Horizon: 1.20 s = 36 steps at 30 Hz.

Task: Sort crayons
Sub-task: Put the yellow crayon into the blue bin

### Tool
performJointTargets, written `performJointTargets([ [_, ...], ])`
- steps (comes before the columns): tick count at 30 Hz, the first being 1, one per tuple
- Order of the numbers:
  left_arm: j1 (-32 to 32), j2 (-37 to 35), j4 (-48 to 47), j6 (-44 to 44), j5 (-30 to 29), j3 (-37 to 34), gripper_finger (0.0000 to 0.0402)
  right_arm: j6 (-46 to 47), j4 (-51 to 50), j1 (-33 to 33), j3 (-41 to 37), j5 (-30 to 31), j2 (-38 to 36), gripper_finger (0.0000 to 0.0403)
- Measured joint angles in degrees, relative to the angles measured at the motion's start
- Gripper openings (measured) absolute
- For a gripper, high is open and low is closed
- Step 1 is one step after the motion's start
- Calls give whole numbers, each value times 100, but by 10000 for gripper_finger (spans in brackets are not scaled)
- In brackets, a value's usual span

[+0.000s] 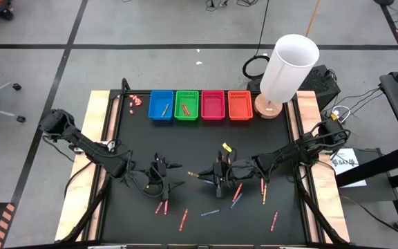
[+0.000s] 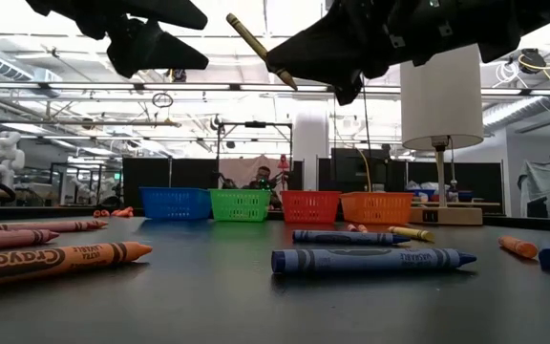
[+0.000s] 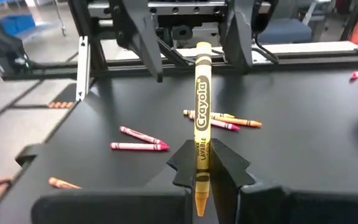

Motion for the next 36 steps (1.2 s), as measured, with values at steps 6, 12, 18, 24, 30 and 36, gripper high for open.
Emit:
performJointTargets([
  [6,0,0,12,-21,2,0,306,-648,48,0,0,2,26,16],
  [12,0,0,269,150,7,0,306,-1148,355,2,0,2,31,16],
  [18,4,140,687,600,195,0,306,-1460,684,-71,0,2,31,16],
  [24,60,605,1671,1127,227,0,306,-1423,691,-179,0,2,31,16],
  [30,290,778,2040,1358,50,0,306,-1420,691,-179,0,0,31,16],
  [36,491,778,2444,1792,178,0,298,-1442,691,-186,0,2,31,16],
])
